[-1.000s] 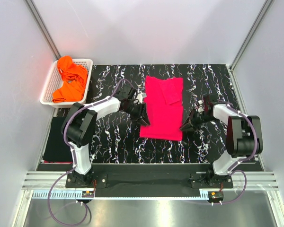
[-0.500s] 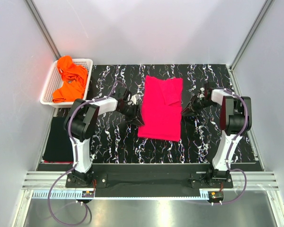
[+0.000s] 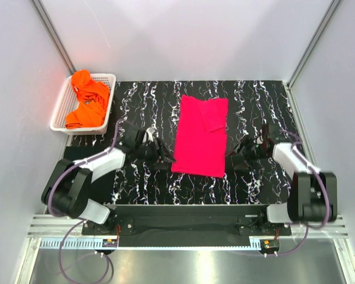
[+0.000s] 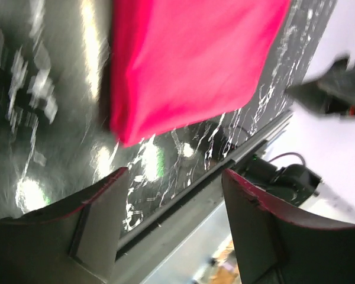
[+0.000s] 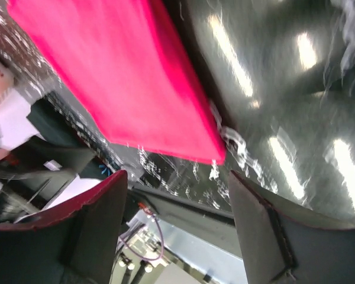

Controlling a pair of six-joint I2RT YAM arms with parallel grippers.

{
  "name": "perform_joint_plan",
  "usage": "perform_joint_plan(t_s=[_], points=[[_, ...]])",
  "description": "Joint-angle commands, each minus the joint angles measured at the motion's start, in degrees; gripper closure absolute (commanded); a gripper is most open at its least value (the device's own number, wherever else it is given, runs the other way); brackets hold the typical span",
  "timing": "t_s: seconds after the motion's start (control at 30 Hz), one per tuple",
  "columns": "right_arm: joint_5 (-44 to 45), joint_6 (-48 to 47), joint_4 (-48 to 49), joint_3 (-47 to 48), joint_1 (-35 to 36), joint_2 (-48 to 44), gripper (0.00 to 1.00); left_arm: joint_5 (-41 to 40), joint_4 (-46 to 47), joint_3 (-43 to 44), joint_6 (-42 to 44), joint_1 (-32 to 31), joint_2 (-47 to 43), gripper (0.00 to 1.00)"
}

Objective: Fold and stack the t-shirts
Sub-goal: Fold the tshirt

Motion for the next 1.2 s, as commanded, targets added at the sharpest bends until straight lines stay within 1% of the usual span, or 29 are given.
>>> perform_joint_plan(t_s=[0.0,0.03,0.07,0.1,0.13,0.17,0.23,0.27,0.37,0.47,0.53,0.67,0.8,0.9,1.0,1.17], points=[[4.26,11.69,6.04,-7.56,5.17,-9.65,0.21,-3.89,16.09,-11.12,-17.18,-1.72,-4.23,0.32],[7.41,16.49,6.84,-9.16,6.41,-12.97,0.2,-4.33,18.2,-12.82,-21.21,-2.16,-4.68,0.32],[8.31,19.5,9.19,-11.0,9.29,-14.49,0.2,-5.46,21.53,-14.23,-22.9,-2.86,-4.94,0.32],[9.02,22.58,10.35,-14.85,10.45,-15.63,0.2,-6.0,22.6,-16.07,-24.31,-3.04,-5.12,0.32],[10.68,28.78,11.58,-16.8,11.86,-17.56,0.2,-7.05,23.31,-16.61,-26.85,-3.39,-4.95,0.32],[11.22,31.46,13.5,-18.56,14.04,-18.27,0.21,-7.84,24.1,-17.4,-28.01,-3.83,-4.86,0.32],[13.93,37.51,14.4,-21.73,16.25,-19.94,0.22,-9.25,24.81,-17.76,-30.81,-4.27,-4.16,0.34],[14.99,38.85,14.4,-22.26,18.0,-20.39,0.22,-10.39,24.72,-17.5,-31.53,-4.88,-3.63,0.34],[18.33,44.74,14.58,-24.55,19.6,-22.06,0.26,-12.76,24.63,-17.32,-34.16,-5.94,-2.05,0.34],[22.11,50.54,15.45,-27.36,20.31,-24.51,0.35,-14.44,25.43,-17.32,-37.15,-6.82,-0.56,0.34],[24.65,53.87,15.46,-28.77,20.39,-26.1,0.37,-16.01,25.25,-17.32,-38.9,-7.43,-0.03,0.34],[26.6,55.74,16.07,-28.34,20.75,-24.88,0.4,-17.25,24.11,-17.06,-41.2,-7.96,1.64,0.36],[26.16,54.86,17.83,-26.15,21.53,-19.0,0.39,-18.92,23.93,-18.02,-43.39,-7.96,2.52,0.4],[26.16,55.21,19.15,-25.44,22.06,-16.45,0.4,-19.01,24.72,-18.29,-44.1,-7.87,3.75,0.43],[27.38,56.26,18.97,-25.35,22.5,-16.61,0.41,-18.92,24.64,-17.58,-43.84,-7.96,5.25,0.46],[29.15,58.2,18.27,-27.19,22.59,-17.75,0.49,-19.98,23.58,-17.23,-43.49,-7.87,5.95,0.51]])
